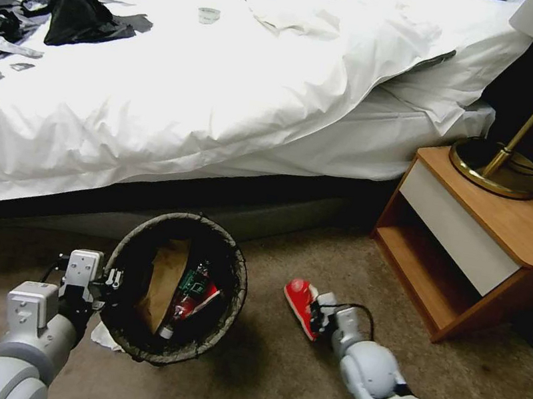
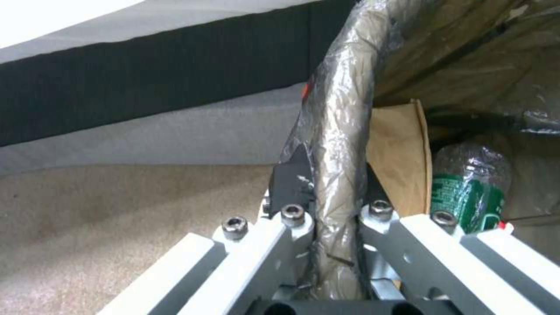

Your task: Pick up the trash bin, then pick up the garbage from the floor and place it into the trash bin.

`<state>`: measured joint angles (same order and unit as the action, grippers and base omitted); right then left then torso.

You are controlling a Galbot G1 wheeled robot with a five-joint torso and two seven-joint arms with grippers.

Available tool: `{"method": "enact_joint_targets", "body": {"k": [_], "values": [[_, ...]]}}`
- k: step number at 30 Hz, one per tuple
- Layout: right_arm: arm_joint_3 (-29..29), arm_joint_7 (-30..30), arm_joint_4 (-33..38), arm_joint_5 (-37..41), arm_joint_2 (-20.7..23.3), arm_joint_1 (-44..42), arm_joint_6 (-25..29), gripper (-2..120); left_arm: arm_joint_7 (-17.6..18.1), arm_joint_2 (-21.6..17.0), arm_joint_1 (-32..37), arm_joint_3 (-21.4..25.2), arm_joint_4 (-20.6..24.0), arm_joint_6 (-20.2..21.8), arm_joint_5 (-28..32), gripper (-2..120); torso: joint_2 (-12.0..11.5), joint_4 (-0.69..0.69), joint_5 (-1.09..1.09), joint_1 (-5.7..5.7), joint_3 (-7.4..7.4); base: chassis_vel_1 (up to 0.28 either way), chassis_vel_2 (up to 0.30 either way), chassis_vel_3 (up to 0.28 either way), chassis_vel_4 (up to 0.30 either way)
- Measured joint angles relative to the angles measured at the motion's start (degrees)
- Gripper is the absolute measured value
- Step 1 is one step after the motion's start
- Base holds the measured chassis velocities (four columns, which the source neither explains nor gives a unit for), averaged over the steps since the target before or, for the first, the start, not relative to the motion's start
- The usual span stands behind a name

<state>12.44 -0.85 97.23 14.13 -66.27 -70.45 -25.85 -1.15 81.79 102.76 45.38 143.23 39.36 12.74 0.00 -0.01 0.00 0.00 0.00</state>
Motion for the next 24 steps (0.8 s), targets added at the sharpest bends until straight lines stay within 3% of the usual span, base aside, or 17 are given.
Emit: {"method": "enact_joint_targets", "body": {"k": [11,14,24], "values": [[5.6,3.1,20.0,7.0,5.2,-4.6,-0.4,0,0.0,0.0,0.0,0.0,0.0,0.0,0.0,1,0.0,0.00,0.00,0.00,0.00,0.000,0.000,0.000,0.000],[4.3,4.3,29.0,10.2,6.6,-4.3,-3.0,0,0.0,0.0,0.0,0.0,0.0,0.0,0.0,1,0.0,0.02,-0.01,0.00,0.00,0.000,0.000,0.000,0.000],[-0.9,1.2,39.3,11.3,7.3,-4.0,-4.7,0,0.0,0.0,0.0,0.0,0.0,0.0,0.0,1,0.0,0.01,0.00,0.00,0.00,0.000,0.000,0.000,0.000]]}}
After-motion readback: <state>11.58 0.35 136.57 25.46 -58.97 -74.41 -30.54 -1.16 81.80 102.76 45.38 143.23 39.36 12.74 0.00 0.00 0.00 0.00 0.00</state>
